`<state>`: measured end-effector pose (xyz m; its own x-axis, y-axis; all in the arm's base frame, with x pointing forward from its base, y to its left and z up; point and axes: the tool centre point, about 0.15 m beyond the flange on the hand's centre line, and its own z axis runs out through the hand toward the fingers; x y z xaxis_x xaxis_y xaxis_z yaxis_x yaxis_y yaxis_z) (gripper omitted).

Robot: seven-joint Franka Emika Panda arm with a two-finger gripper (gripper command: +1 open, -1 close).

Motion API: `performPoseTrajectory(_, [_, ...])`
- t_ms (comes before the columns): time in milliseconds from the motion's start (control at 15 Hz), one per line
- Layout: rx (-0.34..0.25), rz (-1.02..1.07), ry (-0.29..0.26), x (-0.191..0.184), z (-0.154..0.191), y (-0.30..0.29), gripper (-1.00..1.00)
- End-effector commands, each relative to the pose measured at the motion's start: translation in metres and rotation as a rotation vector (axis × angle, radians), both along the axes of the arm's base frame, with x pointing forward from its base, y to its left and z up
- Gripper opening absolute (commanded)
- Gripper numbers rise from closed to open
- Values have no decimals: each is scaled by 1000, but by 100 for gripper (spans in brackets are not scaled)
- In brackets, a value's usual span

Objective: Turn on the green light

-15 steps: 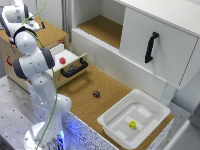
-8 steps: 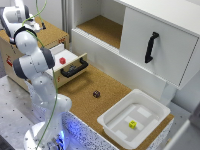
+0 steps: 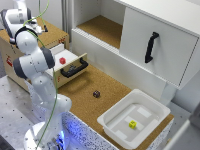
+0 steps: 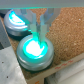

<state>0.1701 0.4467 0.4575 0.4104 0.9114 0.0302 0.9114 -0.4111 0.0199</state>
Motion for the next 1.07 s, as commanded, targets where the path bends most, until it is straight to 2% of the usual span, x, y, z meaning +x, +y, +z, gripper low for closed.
performPoseTrajectory(0, [-15,-5,11,-6,-35,-6,-100])
performPoseTrajectory(267, [56,-61,-30,-10,19,-13,-100])
performPoseTrajectory(400, [63,-83,-36,-13,44,-18,-100])
performPoseTrajectory(600, [76,-168,-44,-4,59,-29,-100])
performPoseTrajectory(667, [66,-192,-52,0,57,-32,100])
performPoseTrajectory(1000, [66,-304,-57,17,50,-51,100])
